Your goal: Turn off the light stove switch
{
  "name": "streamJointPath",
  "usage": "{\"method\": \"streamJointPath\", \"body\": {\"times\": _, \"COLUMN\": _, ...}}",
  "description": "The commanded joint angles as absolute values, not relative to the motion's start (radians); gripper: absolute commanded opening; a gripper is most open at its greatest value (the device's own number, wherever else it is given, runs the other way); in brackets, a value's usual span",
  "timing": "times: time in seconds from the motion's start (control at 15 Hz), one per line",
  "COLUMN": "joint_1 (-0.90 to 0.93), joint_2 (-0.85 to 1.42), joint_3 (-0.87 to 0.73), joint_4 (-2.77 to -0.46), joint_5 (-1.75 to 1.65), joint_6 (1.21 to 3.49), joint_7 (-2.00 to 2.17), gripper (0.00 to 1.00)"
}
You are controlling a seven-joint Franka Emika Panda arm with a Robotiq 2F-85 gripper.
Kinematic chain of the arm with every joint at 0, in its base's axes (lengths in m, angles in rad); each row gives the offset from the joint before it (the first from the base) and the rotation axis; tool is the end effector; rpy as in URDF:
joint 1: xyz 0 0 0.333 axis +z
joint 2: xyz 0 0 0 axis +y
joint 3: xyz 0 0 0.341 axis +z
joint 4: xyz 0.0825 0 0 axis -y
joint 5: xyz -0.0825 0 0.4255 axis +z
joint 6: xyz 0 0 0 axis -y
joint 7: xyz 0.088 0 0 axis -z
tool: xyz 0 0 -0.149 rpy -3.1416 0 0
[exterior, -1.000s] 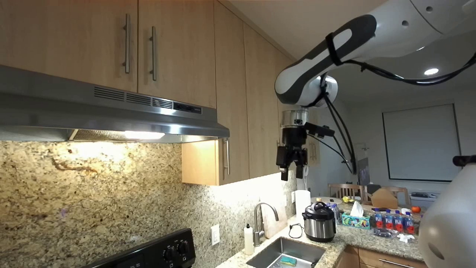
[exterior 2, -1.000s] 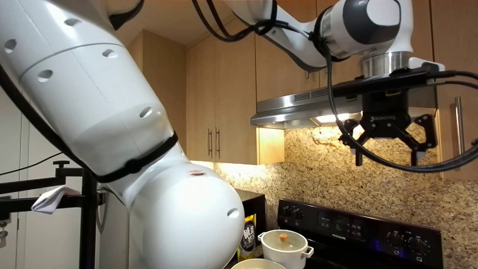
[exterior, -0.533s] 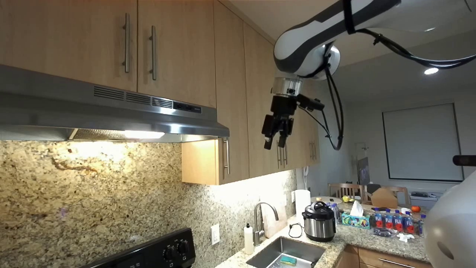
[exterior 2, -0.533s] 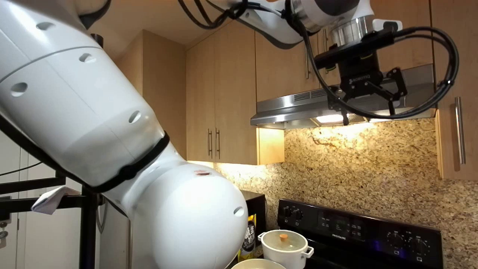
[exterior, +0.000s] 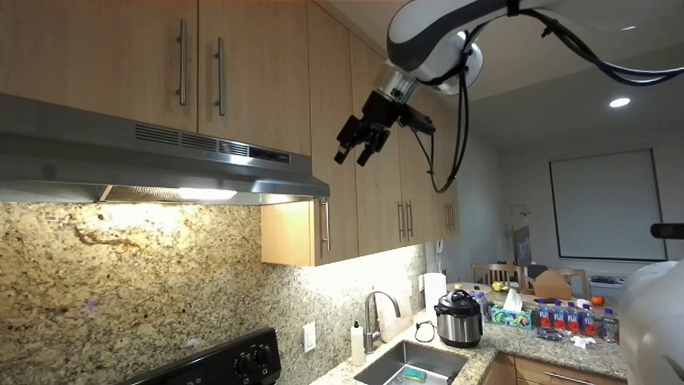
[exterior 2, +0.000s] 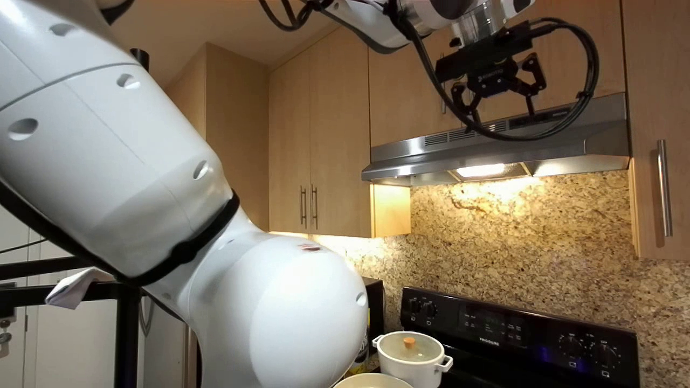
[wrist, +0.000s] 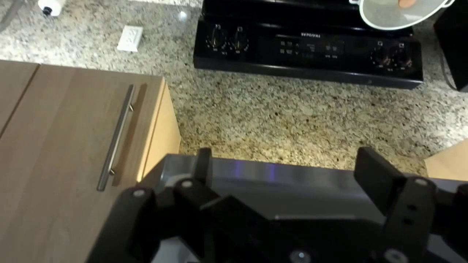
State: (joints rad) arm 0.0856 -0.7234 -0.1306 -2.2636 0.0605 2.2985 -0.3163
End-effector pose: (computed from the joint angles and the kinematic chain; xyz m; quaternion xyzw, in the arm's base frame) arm 0.4264 -0.0329 0.6883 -0.9205 -0.1143 -0.3735 0.0074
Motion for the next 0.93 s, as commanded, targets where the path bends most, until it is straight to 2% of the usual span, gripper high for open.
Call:
{"method": "streamJointPath", "body": {"times": 0.0, "joint_1": 0.096, "joint_2": -0.722, "joint_3": -0.130, "joint_4": -2.261, "joint_5": 0.064, "joint_6": 2.309, "joint_7": -0.315, "gripper": 1.00}}
{"method": "streamJointPath", "body": {"times": 0.4, "joint_1": 0.099, "joint_2": -0.722, "joint_3": -0.132, "joint_4": -2.261, "joint_5": 0.069, "joint_6": 2.313, "joint_7": -0.315, "gripper": 1.00}}
{"method": "streamJointPath", "body": {"times": 0.87, "joint_1": 0.179, "joint_2": -0.627, "joint_3": -0.109, "joint_4": -2.153, "joint_5": 0.053, "joint_6": 2.512, "joint_7": -0.390, "gripper": 1.00}}
